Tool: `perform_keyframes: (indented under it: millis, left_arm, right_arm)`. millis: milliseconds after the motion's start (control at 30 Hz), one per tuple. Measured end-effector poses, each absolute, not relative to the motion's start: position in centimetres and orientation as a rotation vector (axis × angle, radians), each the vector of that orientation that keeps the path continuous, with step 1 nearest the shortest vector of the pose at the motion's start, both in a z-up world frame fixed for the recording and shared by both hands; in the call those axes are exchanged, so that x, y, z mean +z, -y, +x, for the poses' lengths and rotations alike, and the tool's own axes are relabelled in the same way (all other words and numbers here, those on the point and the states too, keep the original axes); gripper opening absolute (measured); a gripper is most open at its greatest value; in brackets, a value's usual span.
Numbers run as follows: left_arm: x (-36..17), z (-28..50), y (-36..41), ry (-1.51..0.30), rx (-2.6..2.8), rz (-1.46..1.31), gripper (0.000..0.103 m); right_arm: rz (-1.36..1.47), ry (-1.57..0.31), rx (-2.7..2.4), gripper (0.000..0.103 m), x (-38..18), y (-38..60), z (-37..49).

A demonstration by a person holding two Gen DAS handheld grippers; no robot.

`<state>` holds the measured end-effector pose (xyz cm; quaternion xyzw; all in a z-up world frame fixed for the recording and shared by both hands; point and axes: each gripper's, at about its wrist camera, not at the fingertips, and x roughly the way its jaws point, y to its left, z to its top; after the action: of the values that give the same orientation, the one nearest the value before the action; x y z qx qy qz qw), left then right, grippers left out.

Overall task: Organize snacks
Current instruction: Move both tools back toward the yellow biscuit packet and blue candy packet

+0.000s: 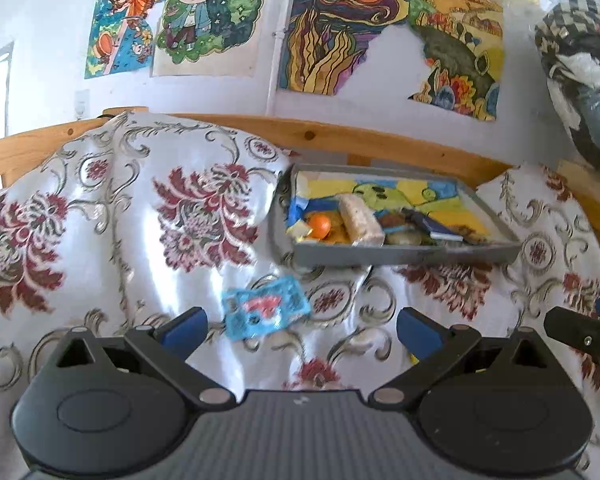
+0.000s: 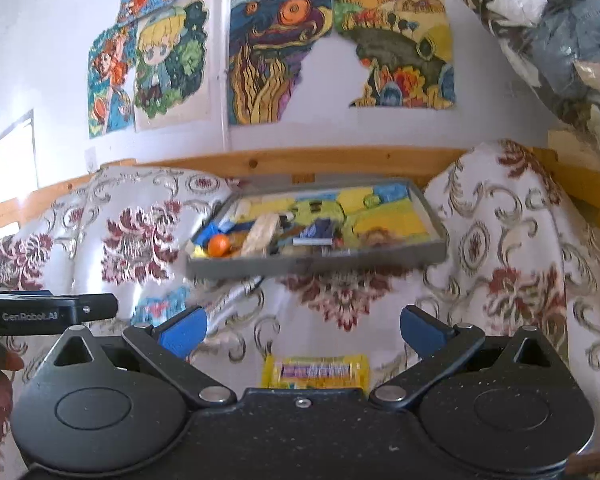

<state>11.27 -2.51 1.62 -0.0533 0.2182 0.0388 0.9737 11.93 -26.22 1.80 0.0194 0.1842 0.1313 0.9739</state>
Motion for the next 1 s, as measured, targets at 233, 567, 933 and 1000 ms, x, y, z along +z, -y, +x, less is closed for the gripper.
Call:
perform_keyframes:
  millis: [233, 567, 933, 1000]
  left_arm:
    - [-0.1, 9.6, 2.1, -0.489, 0.110, -0.102, 0.102]
    - [-1.1, 9.0, 1.8, -0.517, 0.089, -0.107, 0.102]
    - [-1.5, 9.0, 1.3, -0.547, 0.058, -0.114, 0.102]
    - [-1.6, 8.9, 1.1, -0.552, 0.060, -0.118, 0.102]
  right_arm:
    - [0.049, -0.455, 0.246, 0.102, -0.7, 26.1, 10.9]
    - [0.037, -0.535, 0.238, 0.102, -2.3, 25.7, 10.8]
    - [0.022, -0.574, 0.236, 0.102, -3.0, 25.1, 11.4]
    - [0.017, -0.577, 0.237, 0.102, -3.1, 25.0, 11.5]
